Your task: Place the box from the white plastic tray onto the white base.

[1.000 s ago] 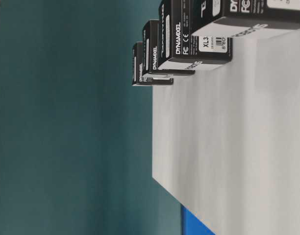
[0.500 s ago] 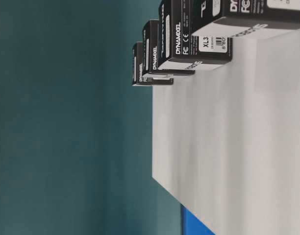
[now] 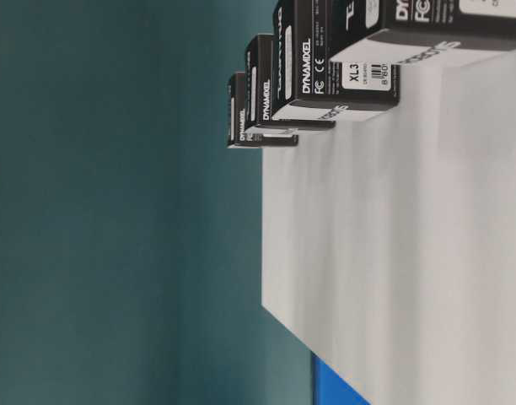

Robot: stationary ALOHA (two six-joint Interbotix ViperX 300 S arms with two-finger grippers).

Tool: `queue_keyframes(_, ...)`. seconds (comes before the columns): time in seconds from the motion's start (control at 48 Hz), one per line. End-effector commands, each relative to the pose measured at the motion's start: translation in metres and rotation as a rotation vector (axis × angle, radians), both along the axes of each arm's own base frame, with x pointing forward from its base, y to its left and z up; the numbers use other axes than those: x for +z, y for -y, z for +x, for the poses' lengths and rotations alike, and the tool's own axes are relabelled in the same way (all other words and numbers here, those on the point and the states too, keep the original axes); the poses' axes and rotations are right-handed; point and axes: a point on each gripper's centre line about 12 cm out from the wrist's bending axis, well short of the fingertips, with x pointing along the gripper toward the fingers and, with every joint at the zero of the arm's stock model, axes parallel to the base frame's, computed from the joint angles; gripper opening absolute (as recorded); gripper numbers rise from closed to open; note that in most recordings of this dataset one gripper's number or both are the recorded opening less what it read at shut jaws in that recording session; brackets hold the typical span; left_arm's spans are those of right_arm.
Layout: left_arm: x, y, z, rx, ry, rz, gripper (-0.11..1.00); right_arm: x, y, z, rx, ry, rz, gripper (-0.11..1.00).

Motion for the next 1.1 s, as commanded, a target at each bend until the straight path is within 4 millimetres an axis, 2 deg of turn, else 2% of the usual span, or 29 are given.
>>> queue_keyframes(0.0,0.007,0.000,0.001,-0.002,0.021,-0.003,-0.07,0.001,0.002,-0.007,-0.012,0.025,-0.002,0.99)
queue_keyframes(0.312,0.008,0.000,0.001,-0.002,0.031,-0.002,-0.07,-0.006,0.006,-0.018,-0.033,0.048,-0.001,0.99)
queue_keyframes(1.083,0.017,0.001,0.002,-0.003,0.107,-0.007,-0.07,-0.022,0.009,-0.016,-0.054,0.004,-0.020,0.99)
